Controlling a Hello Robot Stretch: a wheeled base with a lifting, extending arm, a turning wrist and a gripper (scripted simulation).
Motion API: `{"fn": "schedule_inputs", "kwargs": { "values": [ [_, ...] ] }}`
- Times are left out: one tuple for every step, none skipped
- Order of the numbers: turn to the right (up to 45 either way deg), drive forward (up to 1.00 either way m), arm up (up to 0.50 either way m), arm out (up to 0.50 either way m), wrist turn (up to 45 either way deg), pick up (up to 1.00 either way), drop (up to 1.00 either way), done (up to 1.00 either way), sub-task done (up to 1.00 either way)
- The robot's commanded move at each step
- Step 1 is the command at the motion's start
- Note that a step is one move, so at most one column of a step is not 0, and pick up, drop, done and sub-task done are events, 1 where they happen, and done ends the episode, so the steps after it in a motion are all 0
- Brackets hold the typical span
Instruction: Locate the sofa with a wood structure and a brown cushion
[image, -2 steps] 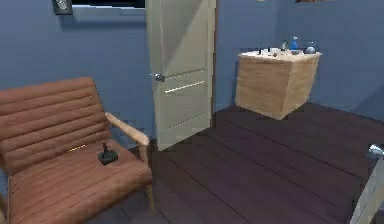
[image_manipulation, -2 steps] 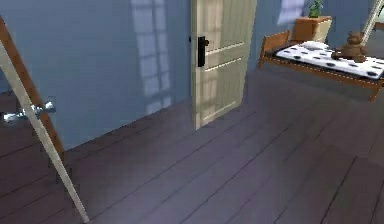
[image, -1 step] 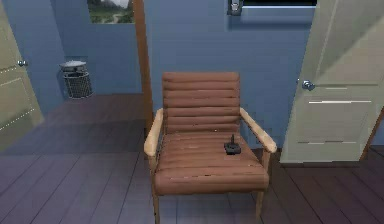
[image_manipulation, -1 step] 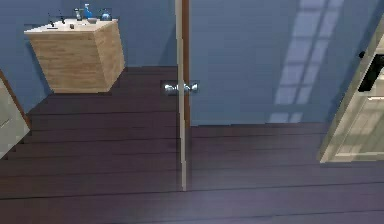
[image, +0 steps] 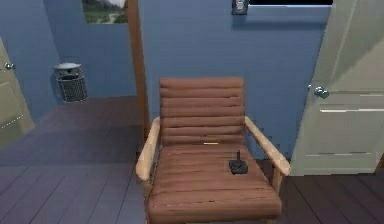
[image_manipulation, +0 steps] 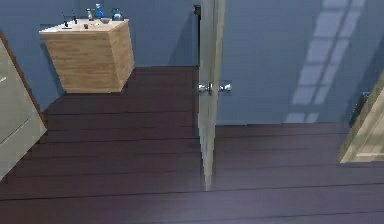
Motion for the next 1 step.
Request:
{"fn": "schedule_inputs", "kwargs": {
  "values": [
    [0.0, 0.0, 0.0, 0.0, 0.0, 0.0, 0.0, 1.0, 0.0]
  ]
}}
